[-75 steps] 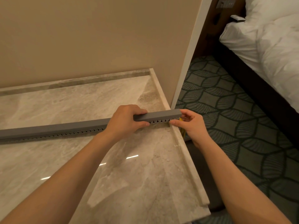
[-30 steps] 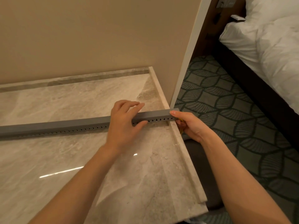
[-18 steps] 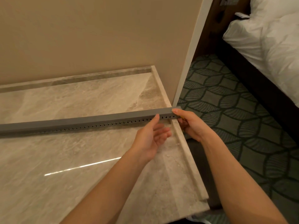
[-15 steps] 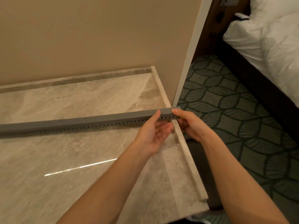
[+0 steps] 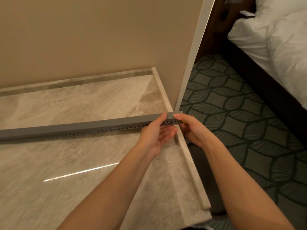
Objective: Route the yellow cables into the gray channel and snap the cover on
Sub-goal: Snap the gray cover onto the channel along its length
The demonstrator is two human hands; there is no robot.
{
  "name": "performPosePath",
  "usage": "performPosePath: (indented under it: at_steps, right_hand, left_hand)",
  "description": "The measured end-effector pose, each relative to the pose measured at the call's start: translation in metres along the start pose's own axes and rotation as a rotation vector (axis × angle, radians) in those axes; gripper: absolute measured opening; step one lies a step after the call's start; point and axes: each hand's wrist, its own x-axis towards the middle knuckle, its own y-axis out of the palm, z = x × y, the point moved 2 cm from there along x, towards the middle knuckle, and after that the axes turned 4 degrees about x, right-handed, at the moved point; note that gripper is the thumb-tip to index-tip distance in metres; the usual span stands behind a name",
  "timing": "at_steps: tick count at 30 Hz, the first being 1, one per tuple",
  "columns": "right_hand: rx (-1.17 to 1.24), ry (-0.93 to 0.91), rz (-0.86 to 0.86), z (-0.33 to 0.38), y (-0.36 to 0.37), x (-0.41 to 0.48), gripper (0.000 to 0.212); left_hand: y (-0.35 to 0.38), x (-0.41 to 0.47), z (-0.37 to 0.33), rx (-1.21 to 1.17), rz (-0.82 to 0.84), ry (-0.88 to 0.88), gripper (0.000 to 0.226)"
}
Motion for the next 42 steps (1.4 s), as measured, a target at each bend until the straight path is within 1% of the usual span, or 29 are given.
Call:
performPosePath:
  at_steps: [2,8,14,18,22,24,26,29,31,32,34,36,37,38,39,40,42]
  right_hand:
    - [0.005,-0.021,0.008,-0.001,0.001,0.0,0.02]
    - [0.003,-0.07,-0.017,-0.006,-0.002,0.002,0.028]
    - [0.028,-0.089,-0.027,-0.009,-0.002,0.004,0.024]
    - [0.092,-0.096,-0.03,-0.012,-0.002,0.004,0.022]
    - [0.113,-0.135,-0.058,-0.014,0.001,0.004,0.022]
    - [0.065,-0.124,-0.085,-0.014,0.0,0.003,0.024]
    - [-0.046,-0.107,-0.086,-0.009,-0.002,0.001,0.028]
    - [-0.227,-0.067,-0.087,-0.001,-0.008,-0.001,0.05]
    - [-0.236,-0.025,-0.089,0.005,-0.009,0.0,0.058]
    - [-0.236,-0.003,-0.103,0.008,-0.009,0.001,0.06]
    - [-0.277,0.031,-0.176,0.012,-0.005,0.001,0.059]
    - [-0.335,0.045,-0.252,0.013,-0.002,0.002,0.053]
    - [-0.345,0.045,-0.281,0.013,0.0,0.003,0.05]
    - [-0.336,0.043,-0.304,0.012,0.001,0.003,0.046]
    - [-0.311,0.039,-0.321,0.011,0.002,0.004,0.043]
    - [-0.281,0.035,-0.332,0.011,0.003,0.004,0.04]
    - [-0.229,0.028,-0.335,0.01,0.002,0.004,0.037]
  left_hand:
    - [0.0,0.001,0.002,-0.006,-0.008,0.023,0.027]
    - [0.004,0.002,0.004,-0.065,-0.06,0.055,0.026]
    - [0.005,0.003,0.005,-0.11,-0.076,0.055,0.021]
    - [0.006,0.004,0.007,-0.124,-0.073,0.063,0.015]
    - [0.003,0.004,0.009,-0.07,-0.061,0.078,0.02]
    - [0.001,0.004,0.007,-0.025,-0.039,0.058,0.026]
    - [-0.001,0.002,0.005,0.033,-0.002,0.015,0.034]
    - [-0.008,-0.004,0.0,0.236,0.088,-0.053,0.048]
    - [-0.015,-0.009,-0.01,0.468,0.127,-0.026,0.053]
    - [-0.018,-0.01,-0.018,0.586,0.12,0.044,0.053]
    - [-0.021,-0.009,-0.036,0.786,0.03,0.303,0.048]
    - [-0.023,-0.004,-0.053,0.976,-0.159,0.618,0.042]
    - [-0.023,-0.002,-0.059,1.093,-0.263,0.747,0.039]
    - [-0.023,0.001,-0.063,1.221,-0.338,0.825,0.037]
    - [-0.023,0.005,-0.065,1.328,-0.37,0.862,0.034]
    - [-0.024,0.011,-0.066,1.408,-0.364,0.867,0.033]
    - [-0.024,0.024,-0.066,1.486,-0.289,0.834,0.039]
